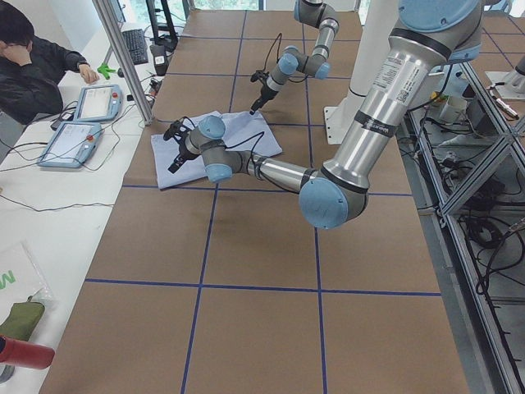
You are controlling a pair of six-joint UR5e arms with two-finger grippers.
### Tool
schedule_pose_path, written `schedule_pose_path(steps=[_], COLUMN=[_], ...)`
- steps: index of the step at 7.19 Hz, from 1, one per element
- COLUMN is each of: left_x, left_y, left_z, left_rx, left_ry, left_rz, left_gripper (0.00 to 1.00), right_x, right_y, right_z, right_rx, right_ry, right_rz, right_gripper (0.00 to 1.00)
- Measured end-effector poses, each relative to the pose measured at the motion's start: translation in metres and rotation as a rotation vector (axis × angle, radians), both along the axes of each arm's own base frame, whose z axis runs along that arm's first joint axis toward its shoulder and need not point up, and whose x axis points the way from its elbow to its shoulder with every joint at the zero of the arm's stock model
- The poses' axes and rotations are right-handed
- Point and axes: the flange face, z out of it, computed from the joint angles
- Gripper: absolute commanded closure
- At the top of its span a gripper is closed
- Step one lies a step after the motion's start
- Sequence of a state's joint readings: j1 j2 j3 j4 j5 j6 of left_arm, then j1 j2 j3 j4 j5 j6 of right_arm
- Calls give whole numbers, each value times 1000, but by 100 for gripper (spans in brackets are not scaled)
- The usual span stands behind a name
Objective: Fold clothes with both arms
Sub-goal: 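Release the far edge and lower the left gripper to the shirt's near corner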
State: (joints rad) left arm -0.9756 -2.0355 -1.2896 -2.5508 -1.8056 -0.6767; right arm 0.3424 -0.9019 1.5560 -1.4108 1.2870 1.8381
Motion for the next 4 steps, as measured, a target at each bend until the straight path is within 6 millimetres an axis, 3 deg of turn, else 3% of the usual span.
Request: schedule_pose_path(steps=[1, 2, 4], left_x=[-1, -1, -1], left_y=[1, 1, 1], left_z=[2, 2, 2], left_rx=[-1, -1, 0], left_ry=[0, 0, 1], left_rz=[0, 0, -1], left_gripper=[0, 0, 0], right_x=[-1, -3, -5], right_y=[1, 3, 5], right_z=[-1, -1, -1], right_rx=[3, 6, 13], right_ry=[0, 2, 6], right_rz=[-3, -6, -6], right_gripper=[19, 27, 62])
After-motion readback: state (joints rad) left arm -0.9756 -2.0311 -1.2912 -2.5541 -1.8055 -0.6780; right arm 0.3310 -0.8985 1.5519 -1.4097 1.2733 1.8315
